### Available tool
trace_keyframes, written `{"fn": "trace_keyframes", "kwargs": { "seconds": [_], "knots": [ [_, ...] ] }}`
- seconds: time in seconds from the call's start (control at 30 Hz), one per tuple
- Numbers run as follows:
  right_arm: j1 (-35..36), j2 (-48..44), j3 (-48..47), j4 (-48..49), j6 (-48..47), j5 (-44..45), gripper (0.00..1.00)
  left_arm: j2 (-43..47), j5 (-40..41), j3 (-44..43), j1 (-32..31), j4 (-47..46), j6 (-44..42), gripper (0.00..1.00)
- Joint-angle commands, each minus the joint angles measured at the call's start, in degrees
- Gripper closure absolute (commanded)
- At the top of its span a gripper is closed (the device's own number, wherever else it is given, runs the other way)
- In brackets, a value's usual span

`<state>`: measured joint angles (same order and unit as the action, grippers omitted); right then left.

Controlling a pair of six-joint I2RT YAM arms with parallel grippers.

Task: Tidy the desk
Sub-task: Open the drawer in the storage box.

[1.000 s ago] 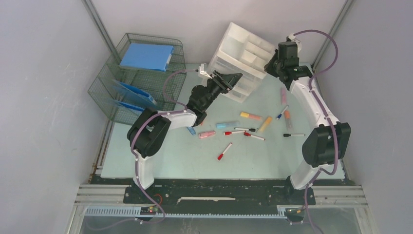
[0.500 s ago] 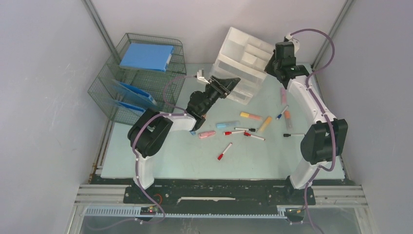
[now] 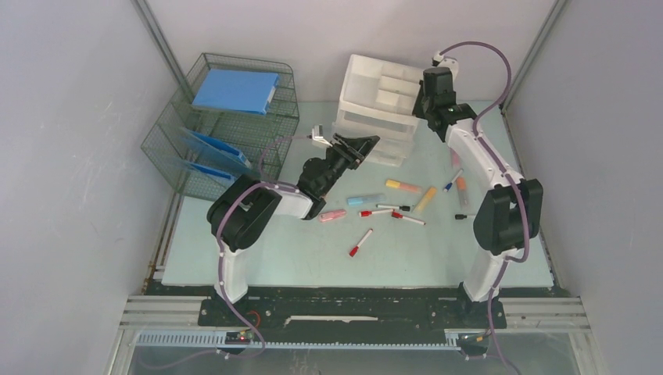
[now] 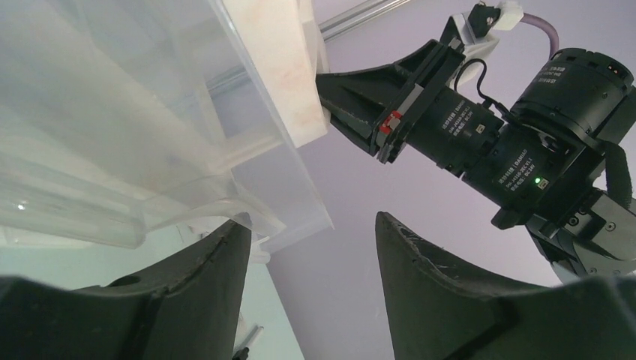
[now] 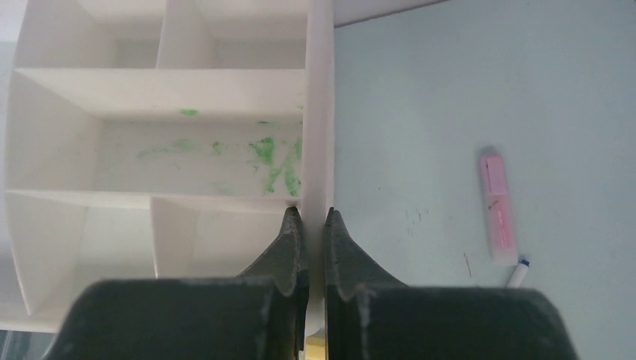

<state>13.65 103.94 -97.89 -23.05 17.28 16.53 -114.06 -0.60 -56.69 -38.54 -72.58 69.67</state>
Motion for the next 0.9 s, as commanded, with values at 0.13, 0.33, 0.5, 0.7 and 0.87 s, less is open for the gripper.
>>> {"fn": "trace_keyframes", "kwargs": {
  "seconds": [0.13,0.33,0.5,0.7,0.87],
  "knots": [
    [0.5,1.2,-4.3,12.6,-3.6,3.8,1.0,1.4,0.5,1.7,-0.7,-7.7,1.1,0.32],
    [1.3,1.8,-4.9,14.1,-6.7,3.2,0.85,3.4,0.4,4.9,-0.7,-7.7,0.8,0.2],
    [2.0,1.3,-4.9,14.8,-8.5,1.8,0.6,5.1,-0.4,7.8,-0.6,-7.0,0.8,0.13],
    [2.4,-0.9,-4.5,14.7,-10.0,0.6,0.43,6.3,-1.3,11.7,-0.6,-6.7,0.7,0.09],
    [2.4,-4.8,-2.0,14.0,-12.5,-1.1,0.35,10.0,-2.3,15.8,-0.7,-4.3,-2.4,0.08]
  ]
}}
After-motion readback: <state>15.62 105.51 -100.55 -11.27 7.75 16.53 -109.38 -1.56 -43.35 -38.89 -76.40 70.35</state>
